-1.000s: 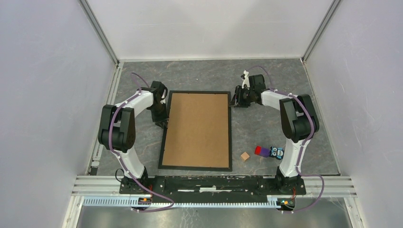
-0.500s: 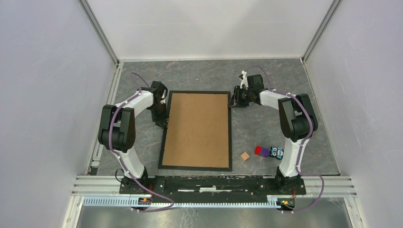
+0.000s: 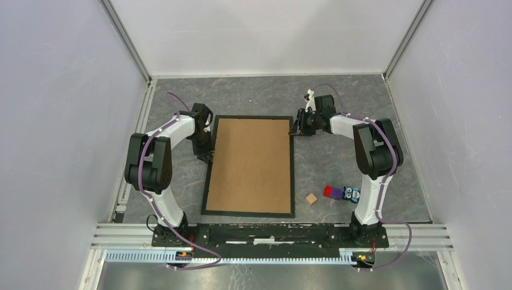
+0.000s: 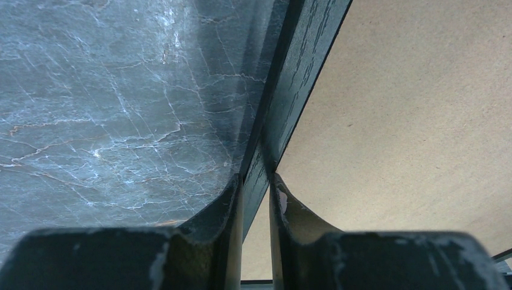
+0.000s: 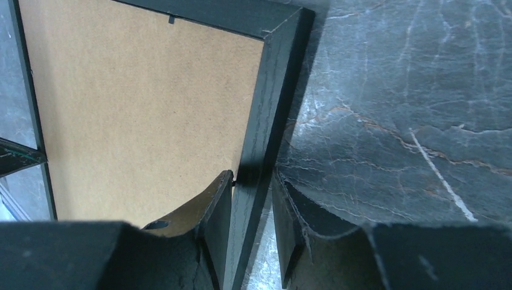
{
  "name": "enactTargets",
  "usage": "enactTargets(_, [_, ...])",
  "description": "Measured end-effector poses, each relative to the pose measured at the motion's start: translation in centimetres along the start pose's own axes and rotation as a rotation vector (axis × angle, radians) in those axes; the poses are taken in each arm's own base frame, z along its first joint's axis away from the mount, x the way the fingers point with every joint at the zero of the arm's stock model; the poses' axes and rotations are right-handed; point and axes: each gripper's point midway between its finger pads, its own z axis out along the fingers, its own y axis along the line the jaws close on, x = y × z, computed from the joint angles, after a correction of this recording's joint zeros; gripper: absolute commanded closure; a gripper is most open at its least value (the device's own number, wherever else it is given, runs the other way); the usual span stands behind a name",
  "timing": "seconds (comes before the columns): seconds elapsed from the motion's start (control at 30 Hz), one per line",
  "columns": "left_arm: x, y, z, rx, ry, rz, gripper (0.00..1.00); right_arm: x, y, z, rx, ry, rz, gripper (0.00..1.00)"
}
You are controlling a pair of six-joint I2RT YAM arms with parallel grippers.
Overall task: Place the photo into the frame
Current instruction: Install the photo frame at the center of the board.
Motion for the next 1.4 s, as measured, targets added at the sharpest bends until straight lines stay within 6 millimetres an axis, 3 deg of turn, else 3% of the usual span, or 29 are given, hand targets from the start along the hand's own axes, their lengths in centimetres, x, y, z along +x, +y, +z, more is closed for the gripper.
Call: enactTargets(1.4, [0.0,0.0,0.0,-0.001,0.000,0.003,0.89,1.0,-0.4,-0.8,0.056,0.029,-0.043,0.65])
